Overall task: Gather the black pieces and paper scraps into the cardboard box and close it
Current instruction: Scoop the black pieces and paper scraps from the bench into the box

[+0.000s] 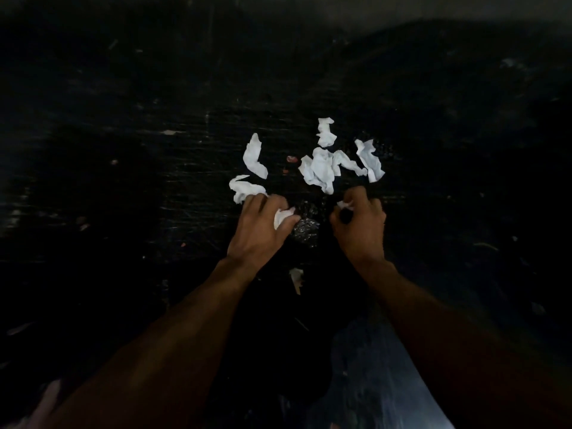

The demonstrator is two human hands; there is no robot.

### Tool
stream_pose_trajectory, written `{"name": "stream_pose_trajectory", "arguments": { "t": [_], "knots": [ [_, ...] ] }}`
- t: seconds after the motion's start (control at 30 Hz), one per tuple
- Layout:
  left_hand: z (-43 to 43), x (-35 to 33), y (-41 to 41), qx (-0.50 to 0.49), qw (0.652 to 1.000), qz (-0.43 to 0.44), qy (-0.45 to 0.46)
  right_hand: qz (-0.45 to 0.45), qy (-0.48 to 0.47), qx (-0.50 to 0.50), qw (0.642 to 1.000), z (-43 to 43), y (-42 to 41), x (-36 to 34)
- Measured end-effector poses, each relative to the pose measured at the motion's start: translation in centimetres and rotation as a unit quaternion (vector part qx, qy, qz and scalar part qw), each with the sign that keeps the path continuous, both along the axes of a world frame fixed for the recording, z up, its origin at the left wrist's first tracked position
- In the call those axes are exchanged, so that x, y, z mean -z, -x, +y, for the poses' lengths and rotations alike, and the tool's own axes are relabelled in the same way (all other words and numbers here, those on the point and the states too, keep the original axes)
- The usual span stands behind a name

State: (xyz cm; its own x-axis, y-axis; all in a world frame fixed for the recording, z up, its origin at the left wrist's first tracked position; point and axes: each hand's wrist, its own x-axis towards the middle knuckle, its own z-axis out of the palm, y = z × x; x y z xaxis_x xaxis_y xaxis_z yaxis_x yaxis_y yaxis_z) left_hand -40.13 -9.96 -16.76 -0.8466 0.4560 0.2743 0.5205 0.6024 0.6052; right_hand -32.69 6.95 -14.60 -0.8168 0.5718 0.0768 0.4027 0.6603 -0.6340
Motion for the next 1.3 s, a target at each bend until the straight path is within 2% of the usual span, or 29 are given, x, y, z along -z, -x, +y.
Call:
{"name": "stream_pose_trajectory", "arguments": {
  "t": [0.07, 0.2, 0.33, 0.43, 0.5, 0.6, 0.67, 0.73, 0.8, 0.83, 0.93, 1.13, 1.2, 1.3],
  "knots": [
    [0.0, -0.5, 0.1, -0.015, 1.000, -0.003, -0.015, -0.022, 0.043, -0.001, 0.999, 0.4, 0.0, -0.7],
    [-0.2, -2.3, 0.2, -0.071, 0.996, 0.001, -0.057, -0.035, -0.041, -0.015, 0.998, 1.6, -0.7, 0.0],
    [-0.3, -4.4, 0.7, -0.119, 0.981, 0.018, -0.154, -0.030, -0.085, -0.040, 0.995, 1.8, -0.8, 0.0],
    [0.0, -6.0, 2.2, -0.128, 0.967, 0.048, -0.217, 0.023, -0.082, -0.019, 0.996, 1.7, 0.6, -1.2],
    [0.4, -6.8, 3.4, -0.129, 0.965, 0.056, -0.223, 0.073, -0.101, -0.004, 0.992, 1.7, 2.5, -2.1],
    [0.8, -6.4, 5.2, -0.126, 0.978, 0.059, -0.154, 0.094, -0.125, -0.015, 0.987, 1.5, 5.8, -3.1],
    [1.0, -5.2, 6.0, -0.106, 0.990, 0.055, -0.080, 0.074, -0.151, -0.029, 0.985, 1.5, 7.5, -2.9],
    [1.2, -3.8, 6.7, -0.070, 0.997, 0.038, 0.023, 0.034, -0.190, -0.043, 0.980, 1.4, 8.7, -2.1],
    [1.3, -2.7, 7.1, -0.041, 0.989, 0.000, 0.140, 0.007, -0.214, -0.058, 0.975, 1.1, 9.0, -0.7],
    [1.3, -2.3, 7.2, -0.031, 0.985, -0.005, 0.170, -0.009, -0.216, -0.063, 0.974, 0.9, 8.9, 0.0],
    [1.2, -1.5, 7.0, -0.027, 0.983, 0.003, 0.180, -0.066, -0.200, -0.066, 0.975, 0.6, 8.0, 1.7],
    [0.9, 0.2, 6.2, -0.056, 0.989, 0.064, 0.117, 0.018, -0.163, -0.114, 0.980, 0.5, 7.3, 1.7],
    [0.8, -0.3, 5.7, -0.051, 0.991, 0.058, 0.107, 0.007, -0.149, -0.123, 0.981, 0.5, 6.5, 1.2],
    [0.9, -1.5, 5.2, -0.067, 0.994, -0.009, 0.083, 0.016, -0.132, -0.129, 0.983, 0.6, 5.5, 0.6]
  ]
}}
